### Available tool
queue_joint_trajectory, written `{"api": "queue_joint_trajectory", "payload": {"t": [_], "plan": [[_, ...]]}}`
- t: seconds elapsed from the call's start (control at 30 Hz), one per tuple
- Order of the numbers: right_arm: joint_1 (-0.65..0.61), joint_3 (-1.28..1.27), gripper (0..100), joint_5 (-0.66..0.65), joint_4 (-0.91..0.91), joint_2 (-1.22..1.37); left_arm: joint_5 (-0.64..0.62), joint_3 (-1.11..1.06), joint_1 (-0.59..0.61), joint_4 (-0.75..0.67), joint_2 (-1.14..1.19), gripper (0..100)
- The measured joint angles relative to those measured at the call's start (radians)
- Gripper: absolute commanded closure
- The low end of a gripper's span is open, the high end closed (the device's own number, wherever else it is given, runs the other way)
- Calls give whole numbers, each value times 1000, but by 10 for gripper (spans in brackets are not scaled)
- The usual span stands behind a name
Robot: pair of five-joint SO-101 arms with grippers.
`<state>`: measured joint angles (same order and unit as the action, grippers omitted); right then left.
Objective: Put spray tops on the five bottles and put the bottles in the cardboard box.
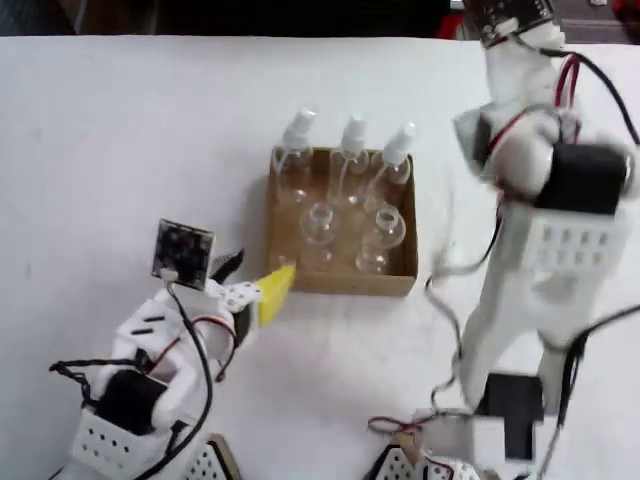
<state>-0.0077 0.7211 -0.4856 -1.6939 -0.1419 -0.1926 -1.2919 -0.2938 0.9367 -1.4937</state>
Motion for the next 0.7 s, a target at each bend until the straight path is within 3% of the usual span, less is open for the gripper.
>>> {"api": "queue_joint_trajectory", "payload": {"t": [0.33, 0.5, 0.7], "plan": [[-350, -140, 983, 262, 2, -95, -34, 137, -149, 64, -2, 718], [-393, -224, 983, 414, 11, -100, -43, 201, -196, 103, -15, 714], [-436, -290, 983, 446, 20, -100, -43, 207, -204, 103, -6, 714]]}}
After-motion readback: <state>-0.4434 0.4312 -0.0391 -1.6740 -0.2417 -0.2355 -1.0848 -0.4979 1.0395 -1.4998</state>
